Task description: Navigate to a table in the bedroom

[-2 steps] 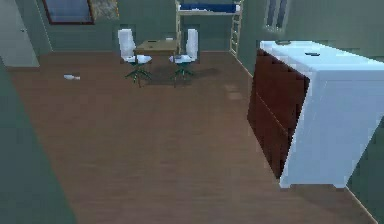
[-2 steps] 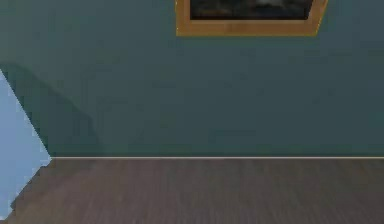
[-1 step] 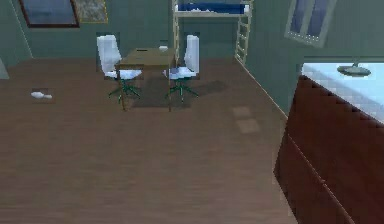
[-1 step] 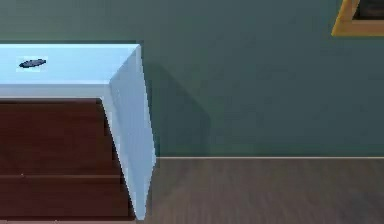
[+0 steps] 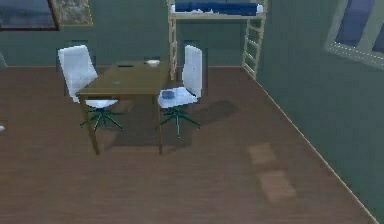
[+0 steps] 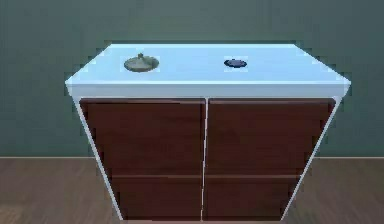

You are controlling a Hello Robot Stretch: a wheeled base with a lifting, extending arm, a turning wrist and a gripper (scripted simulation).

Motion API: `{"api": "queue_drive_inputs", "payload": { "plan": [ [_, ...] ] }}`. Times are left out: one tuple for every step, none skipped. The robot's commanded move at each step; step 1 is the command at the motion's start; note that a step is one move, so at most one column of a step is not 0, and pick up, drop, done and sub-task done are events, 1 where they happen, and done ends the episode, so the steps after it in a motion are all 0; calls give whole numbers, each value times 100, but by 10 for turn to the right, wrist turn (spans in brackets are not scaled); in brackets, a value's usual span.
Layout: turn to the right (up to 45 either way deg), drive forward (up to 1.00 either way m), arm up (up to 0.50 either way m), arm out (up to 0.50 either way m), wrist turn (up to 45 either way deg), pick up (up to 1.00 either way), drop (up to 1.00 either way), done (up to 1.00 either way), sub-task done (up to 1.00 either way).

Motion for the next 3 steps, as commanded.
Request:
{"api": "queue_drive_inputs", "payload": {
  "plan": [
    [0, 100, 0, 0, 0, 0, 0, 0, 0],
    [-270, 0, 0, 0, 0, 0, 0, 0, 0],
    [0, 0, 0, 0, 0, 0, 0, 100, 0]
  ]
}}
